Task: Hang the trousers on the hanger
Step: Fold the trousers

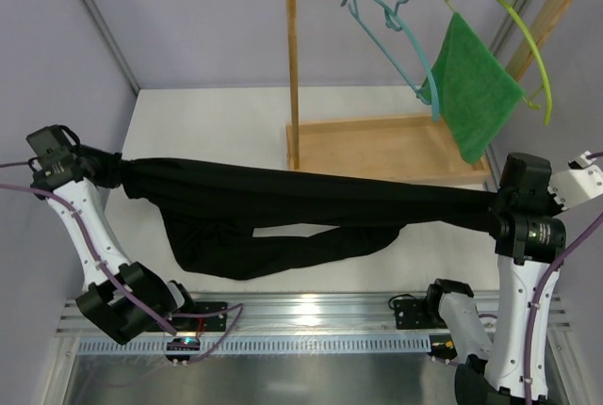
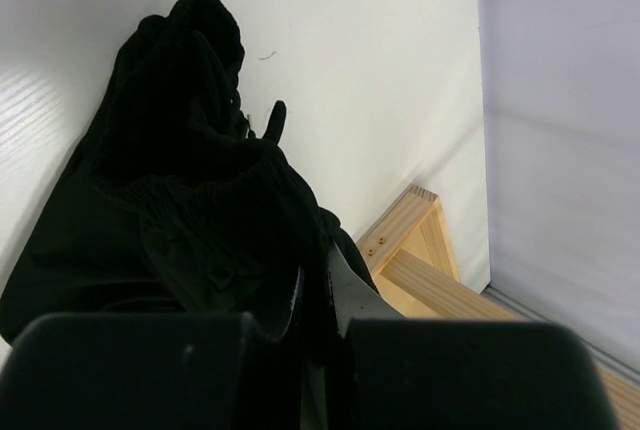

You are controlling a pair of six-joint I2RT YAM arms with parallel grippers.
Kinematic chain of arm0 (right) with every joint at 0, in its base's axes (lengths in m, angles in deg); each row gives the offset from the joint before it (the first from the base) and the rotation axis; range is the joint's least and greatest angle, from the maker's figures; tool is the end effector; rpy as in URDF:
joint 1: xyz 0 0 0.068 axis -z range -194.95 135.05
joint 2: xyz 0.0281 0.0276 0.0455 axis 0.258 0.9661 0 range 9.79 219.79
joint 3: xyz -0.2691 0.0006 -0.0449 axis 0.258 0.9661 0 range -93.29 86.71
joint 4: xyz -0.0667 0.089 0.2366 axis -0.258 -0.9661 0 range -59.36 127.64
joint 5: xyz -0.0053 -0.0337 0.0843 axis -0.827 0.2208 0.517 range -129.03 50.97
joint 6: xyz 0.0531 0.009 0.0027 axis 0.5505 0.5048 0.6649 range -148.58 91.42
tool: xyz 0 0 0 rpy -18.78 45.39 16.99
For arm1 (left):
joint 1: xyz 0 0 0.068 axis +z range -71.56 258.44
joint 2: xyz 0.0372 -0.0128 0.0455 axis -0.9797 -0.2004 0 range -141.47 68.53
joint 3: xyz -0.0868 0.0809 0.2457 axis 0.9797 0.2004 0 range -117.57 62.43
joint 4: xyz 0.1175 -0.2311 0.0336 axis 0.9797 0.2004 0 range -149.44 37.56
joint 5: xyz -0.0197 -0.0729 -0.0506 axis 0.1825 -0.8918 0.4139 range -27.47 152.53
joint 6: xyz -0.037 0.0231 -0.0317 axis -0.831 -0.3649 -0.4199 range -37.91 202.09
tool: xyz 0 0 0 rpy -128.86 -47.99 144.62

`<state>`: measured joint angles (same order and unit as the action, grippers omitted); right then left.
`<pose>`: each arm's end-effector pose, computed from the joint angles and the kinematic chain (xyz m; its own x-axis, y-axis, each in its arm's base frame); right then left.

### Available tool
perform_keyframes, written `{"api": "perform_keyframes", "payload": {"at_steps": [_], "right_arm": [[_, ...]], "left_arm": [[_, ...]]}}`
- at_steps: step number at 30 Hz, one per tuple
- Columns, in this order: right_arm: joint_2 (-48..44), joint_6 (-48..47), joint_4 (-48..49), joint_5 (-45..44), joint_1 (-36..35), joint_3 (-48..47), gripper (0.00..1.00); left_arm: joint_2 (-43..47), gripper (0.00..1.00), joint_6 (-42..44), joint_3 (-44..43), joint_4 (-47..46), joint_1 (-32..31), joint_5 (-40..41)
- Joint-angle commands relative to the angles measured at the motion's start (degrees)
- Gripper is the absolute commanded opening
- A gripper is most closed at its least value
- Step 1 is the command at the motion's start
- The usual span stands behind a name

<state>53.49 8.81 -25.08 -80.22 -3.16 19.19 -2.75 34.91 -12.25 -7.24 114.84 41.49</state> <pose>0.1004 -0.0450 0.3865 -0.0903 0.4857 -0.8694 0.8941 0.4242 0.1441 0.2063 0.1361 0.3573 -0.1449 -0.9575 -0.2494 -0.6914 0.2784 -0.6667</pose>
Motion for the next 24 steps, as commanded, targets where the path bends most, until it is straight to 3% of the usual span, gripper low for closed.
{"api": "perform_keyframes", "payload": {"at_steps": [1, 2, 5, 7, 11, 16, 24], "right_arm": [[-2.0, -2.0, 1.8, -9.6, 0.8, -4.5, 0.04], [-2.3, -3.2, 4.4, -8.1, 0.8, -3.7, 0.04], [-3.8, -10.3, 20.0, 8.9, 0.7, 2.9, 0.04], [-1.9, -9.8, 26.2, 16.3, 0.8, 5.9, 0.04], [7.0, -6.8, 27.2, 16.9, 0.8, 8.9, 0.04], [10.9, -6.2, 27.7, 16.2, 0.8, 12.1, 0.04], [11.7, -0.7, 33.6, 30.3, 0.8, 27.4, 0.04]], "left_arm": [[2.1, 0.00, 2.2, -2.9, -2.5, 1.7, 6.7], [1.9, 0.00, 2.0, -3.0, -2.8, 1.7, 6.9], [-0.7, 0.01, 0.8, -1.9, -5.3, 1.7, 5.8], [-2.4, 0.01, -0.5, -0.5, -8.1, 1.7, 5.0], [-5.3, 0.00, -1.0, 1.0, -11.3, 1.2, 7.7], [-8.1, 0.00, -0.9, 3.0, -14.1, 1.0, 6.9], [-11.5, 0.00, 0.8, 2.2, -15.1, 1.0, 9.2]]}}
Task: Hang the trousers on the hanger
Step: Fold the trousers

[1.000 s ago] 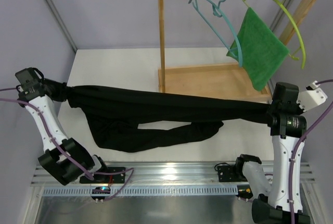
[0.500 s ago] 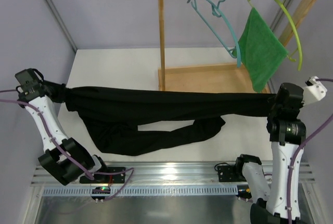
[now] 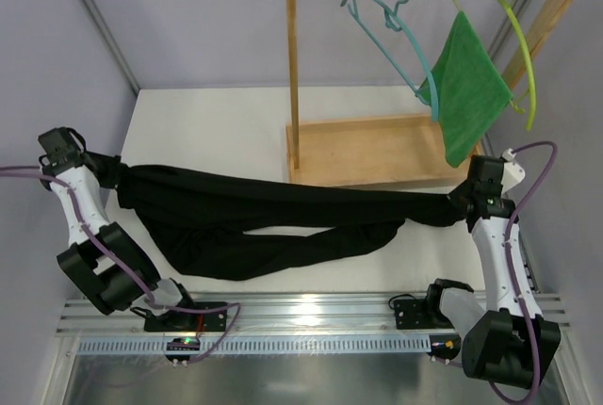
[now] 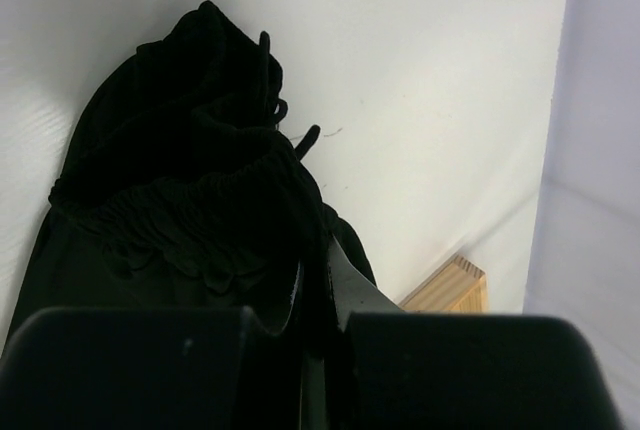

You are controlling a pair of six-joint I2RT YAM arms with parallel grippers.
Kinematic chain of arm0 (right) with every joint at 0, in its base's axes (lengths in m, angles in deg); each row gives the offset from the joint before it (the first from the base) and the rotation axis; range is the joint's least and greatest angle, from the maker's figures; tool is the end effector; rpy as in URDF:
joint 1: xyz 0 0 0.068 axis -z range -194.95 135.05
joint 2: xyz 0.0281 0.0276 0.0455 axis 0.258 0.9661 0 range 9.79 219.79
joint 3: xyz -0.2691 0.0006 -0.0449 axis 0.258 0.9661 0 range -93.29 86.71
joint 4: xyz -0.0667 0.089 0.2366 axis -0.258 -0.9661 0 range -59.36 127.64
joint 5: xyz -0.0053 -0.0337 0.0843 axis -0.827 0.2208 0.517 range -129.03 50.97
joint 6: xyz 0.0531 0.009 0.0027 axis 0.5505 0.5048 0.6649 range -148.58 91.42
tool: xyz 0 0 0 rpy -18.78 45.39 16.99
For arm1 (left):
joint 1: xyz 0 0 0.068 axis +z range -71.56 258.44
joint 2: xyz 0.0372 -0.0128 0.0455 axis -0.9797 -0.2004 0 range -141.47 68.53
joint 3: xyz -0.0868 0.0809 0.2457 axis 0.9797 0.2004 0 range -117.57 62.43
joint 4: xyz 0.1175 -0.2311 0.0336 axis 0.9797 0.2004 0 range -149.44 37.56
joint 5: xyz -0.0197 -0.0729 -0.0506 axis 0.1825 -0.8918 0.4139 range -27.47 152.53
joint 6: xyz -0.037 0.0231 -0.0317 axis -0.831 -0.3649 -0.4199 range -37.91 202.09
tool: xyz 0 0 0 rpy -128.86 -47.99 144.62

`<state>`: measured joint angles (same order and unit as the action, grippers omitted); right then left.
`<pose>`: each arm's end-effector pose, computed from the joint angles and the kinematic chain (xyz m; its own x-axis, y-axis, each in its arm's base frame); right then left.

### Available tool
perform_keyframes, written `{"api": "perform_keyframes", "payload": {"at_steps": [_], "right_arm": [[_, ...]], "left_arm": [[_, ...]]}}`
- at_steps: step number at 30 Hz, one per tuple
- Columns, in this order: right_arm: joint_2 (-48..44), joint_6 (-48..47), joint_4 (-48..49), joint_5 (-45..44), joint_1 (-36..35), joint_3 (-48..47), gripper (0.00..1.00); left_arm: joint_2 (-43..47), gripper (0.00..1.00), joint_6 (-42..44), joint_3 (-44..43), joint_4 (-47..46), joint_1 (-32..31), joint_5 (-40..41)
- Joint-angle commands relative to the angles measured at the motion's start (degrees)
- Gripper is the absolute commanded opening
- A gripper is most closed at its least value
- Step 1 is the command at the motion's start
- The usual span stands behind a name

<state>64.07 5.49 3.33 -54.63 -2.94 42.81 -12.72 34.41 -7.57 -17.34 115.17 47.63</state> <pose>0.1884 -0.0500 0.2666 -0.3527 0.6267 -0.6949 0.7062 0.6655 0.2417 0.2431 0.1699 0.2985 -0.0965 -0.9636 -0.2492 -0.7818 0.2284 -0.5802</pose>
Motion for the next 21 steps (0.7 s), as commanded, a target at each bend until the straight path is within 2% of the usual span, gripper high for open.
{"api": "perform_keyframes", "payload": {"at_steps": [1, 5, 8, 9, 12, 15, 17, 21], "right_arm": [[1.7, 3.0, 5.2, 4.7, 0.5, 4.5, 0.04], [4.9, 3.6, 5.5, 6.2, 0.6, 7.2, 0.07], [5.3, 4.4, 6.5, 8.4, 0.5, 8.7, 0.24], [5.3, 4.8, 6.9, 9.0, 0.6, 8.9, 0.33], [4.5, 4.7, 6.0, 8.6, 0.8, 8.6, 0.41], [2.9, 3.3, 7.2, 12.2, 5.1, 8.7, 0.43], [3.1, 1.5, 9.8, 19.3, 8.7, 8.9, 0.43], [6.5, 0.6, 12.0, 25.0, 9.7, 7.1, 0.43]], "left_arm": [[-2.1, 0.00, 1.6, -3.2, -4.4, 0.6, 3.5], [-2.7, 0.00, 2.3, -4.8, -3.8, 0.6, 3.0], [-2.2, 0.00, 2.2, -4.4, -4.1, 0.6, 2.4], [-2.1, 0.00, 2.2, -4.3, -4.1, 0.6, 2.4], [-1.9, 0.00, 2.5, -3.7, -4.5, 0.5, 2.2], [-1.9, 0.00, 2.7, -3.9, -4.0, 0.6, 1.9], [-1.5, 0.01, 2.6, -4.0, -4.0, 0.6, 1.4], [0.0, 0.00, 2.2, -3.5, -4.1, 0.5, 1.1]]}}
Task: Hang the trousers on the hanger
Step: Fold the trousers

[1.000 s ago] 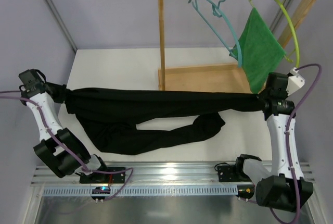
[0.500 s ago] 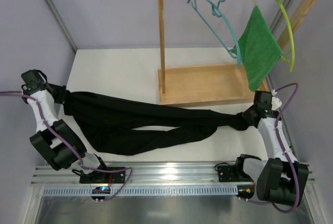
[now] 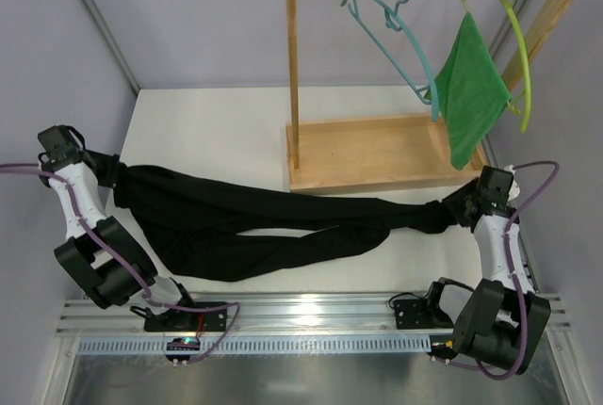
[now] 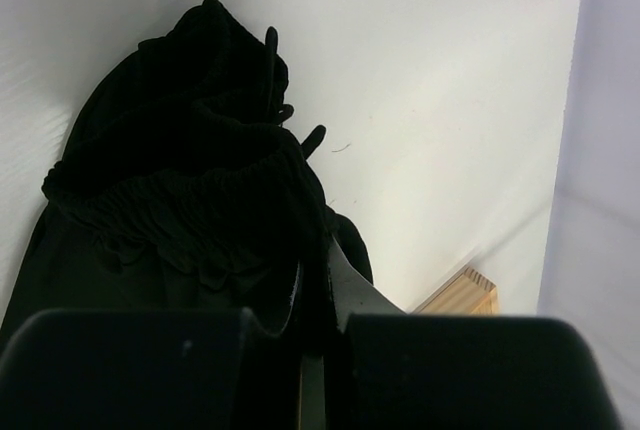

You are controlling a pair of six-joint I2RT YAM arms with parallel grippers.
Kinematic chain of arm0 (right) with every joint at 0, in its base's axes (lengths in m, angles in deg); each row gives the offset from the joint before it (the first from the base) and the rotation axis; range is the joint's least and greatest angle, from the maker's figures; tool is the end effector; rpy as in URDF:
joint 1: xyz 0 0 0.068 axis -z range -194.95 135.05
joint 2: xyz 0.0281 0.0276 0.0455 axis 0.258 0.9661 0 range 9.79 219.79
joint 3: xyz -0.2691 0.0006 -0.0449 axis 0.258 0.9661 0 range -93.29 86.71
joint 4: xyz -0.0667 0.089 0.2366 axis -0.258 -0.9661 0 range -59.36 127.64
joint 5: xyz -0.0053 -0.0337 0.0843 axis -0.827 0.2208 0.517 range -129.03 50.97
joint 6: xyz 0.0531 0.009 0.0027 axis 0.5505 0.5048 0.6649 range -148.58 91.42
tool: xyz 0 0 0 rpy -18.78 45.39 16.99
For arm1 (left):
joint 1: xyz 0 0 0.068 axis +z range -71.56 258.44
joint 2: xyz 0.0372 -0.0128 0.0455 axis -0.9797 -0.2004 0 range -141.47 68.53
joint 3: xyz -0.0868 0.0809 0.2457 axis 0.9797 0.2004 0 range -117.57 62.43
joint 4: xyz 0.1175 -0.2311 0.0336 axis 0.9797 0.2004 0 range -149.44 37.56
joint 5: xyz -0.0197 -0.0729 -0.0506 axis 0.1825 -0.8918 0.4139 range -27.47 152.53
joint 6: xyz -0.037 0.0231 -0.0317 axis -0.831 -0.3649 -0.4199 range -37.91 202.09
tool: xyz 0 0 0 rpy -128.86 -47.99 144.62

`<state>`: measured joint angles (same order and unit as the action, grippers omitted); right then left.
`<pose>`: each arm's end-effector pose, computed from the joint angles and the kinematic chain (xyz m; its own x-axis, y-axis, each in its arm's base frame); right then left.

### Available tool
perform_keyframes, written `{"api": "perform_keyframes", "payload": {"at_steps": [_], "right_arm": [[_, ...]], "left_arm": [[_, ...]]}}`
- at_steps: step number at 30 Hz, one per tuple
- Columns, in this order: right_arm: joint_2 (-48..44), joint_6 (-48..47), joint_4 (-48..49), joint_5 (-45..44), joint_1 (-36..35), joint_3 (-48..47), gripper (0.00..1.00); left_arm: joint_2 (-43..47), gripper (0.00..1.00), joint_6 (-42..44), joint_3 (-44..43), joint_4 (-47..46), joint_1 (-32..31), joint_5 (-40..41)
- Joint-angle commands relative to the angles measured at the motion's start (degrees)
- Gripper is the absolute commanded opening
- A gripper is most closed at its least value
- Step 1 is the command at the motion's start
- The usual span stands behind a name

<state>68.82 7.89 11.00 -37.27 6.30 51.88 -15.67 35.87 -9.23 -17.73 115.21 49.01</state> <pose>0.1881 -0.0721 0.2093 -0.3765 0.7839 -0.4937 0.7063 0.5878 0.3946 0.2525 0.1782 0.2934 -0.1085 -0.9575 -0.2671 -0.7964 0.2446 -0.5531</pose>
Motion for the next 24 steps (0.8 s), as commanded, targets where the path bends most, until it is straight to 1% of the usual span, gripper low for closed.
{"api": "perform_keyframes", "payload": {"at_steps": [1, 2, 4, 9, 11, 15, 16, 18, 19, 20, 21, 23, 24], "right_arm": [[2.1, -1.6, 4.9, 8.9, 0.5, -2.3, 0.43], [2.5, -1.1, 6.0, 11.0, 0.5, -2.4, 0.43], [3.0, 0.2, 6.9, 12.1, 0.5, -2.3, 0.43], [4.4, 3.9, 9.1, 11.9, 0.5, -1.0, 0.43], [6.1, 3.7, 8.6, 12.0, 0.5, 0.1, 0.43], [5.6, 2.8, 9.1, 11.2, 0.5, 6.4, 0.43], [5.1, 2.6, 9.1, 9.9, 0.5, 6.7, 0.43], [5.0, 2.3, 5.7, 7.0, 0.5, 5.7, 0.44], [5.1, 2.3, 4.4, 5.8, 0.5, 3.5, 0.45], [5.3, 2.5, 1.4, 2.8, 0.9, 2.1, 0.47], [5.4, 2.7, 0.0, 1.9, 1.4, -0.2, 0.51], [6.5, 3.3, -3.1, 0.2, 3.0, -2.2, 0.53], [7.0, 3.5, -3.3, 0.4, 5.3, -3.2, 0.53]], "left_arm": [[3.0, 0.00, 0.7, -1.6, -3.7, 0.5, -0.3], [3.3, 0.01, 0.6, -1.6, -4.0, 0.6, -0.3], [3.6, 0.00, 0.3, -1.0, -4.2, 0.6, -0.4], [3.2, 0.00, 0.7, -0.6, -4.7, 0.6, -0.3], [2.8, 0.00, 1.0, -0.1, -4.8, 0.6, -0.1], [1.9, 0.00, 1.7, -0.1, -4.3, 0.6, 0.9], [1.5, 0.01, 1.3, -0.4, -4.4, 0.6, 0.7], [1.2, 0.00, 0.8, -0.7, -4.4, 0.6, 0.2], [1.2, 0.01, 0.5, -0.9, -4.5, 0.5, 0.3], [1.1, 0.01, 0.4, -1.4, -4.4, 0.2, 0.3], [1.1, 0.00, 0.5, -1.7, -4.3, 0.1, 0.8], [0.4, 0.00, 1.4, -2.9, -3.0, 0.0, 1.1], [0.3, 0.00, 1.7, -3.0, -2.4, 0.0, 1.3]]}}
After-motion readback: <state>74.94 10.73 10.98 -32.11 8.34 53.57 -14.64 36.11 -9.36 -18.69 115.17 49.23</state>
